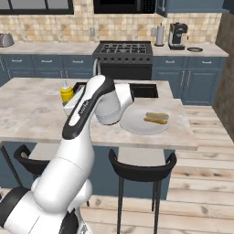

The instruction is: Move the hot dog bun to the plate on the dining table and place the condiment next to that plate. Then navigate to the fridge and take the sausage and place it on the plate as well.

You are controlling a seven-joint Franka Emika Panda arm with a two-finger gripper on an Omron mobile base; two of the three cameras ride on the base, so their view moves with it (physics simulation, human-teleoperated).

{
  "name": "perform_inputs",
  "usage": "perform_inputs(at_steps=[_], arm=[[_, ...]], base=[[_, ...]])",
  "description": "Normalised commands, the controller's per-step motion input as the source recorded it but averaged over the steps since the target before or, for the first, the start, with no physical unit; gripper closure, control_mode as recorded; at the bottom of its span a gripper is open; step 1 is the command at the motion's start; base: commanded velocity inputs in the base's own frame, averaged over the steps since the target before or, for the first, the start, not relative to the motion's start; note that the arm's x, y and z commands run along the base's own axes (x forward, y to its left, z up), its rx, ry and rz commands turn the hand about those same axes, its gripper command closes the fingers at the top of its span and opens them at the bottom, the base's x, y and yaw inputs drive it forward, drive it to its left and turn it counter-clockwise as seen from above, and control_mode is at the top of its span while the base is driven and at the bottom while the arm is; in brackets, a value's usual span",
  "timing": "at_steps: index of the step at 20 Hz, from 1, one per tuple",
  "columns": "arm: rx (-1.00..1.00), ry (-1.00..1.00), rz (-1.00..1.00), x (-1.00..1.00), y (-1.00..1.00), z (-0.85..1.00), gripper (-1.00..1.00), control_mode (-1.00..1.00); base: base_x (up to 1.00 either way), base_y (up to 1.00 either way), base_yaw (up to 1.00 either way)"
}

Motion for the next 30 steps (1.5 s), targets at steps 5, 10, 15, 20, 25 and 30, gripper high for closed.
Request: perform_inputs(at_steps=[5,10,15,20,25,30], arm=[[0.00,0.00,0.02,0.00,0.00,-0.12,1.00,-1.00],[0.00,0.00,0.00,0.01,0.00,-0.01,1.00,-1.00],[0.00,0.01,-0.02,0.15,0.00,-0.19,1.00,-1.00],[0.00,0.04,-0.02,0.23,0.00,-0.16,1.00,-1.00],[0.00,0.02,0.00,0.21,0.00,-0.10,1.00,-1.00],[0.00,0.00,0.00,0.19,0.00,-0.14,1.00,-1.00]], base=[[0.00,0.00,0.00],[0.00,0.00,0.00],[0.00,0.00,0.00],[0.00,0.00,0.00],[0.00,0.00,0.00],[0.00,0.00,0.00]])
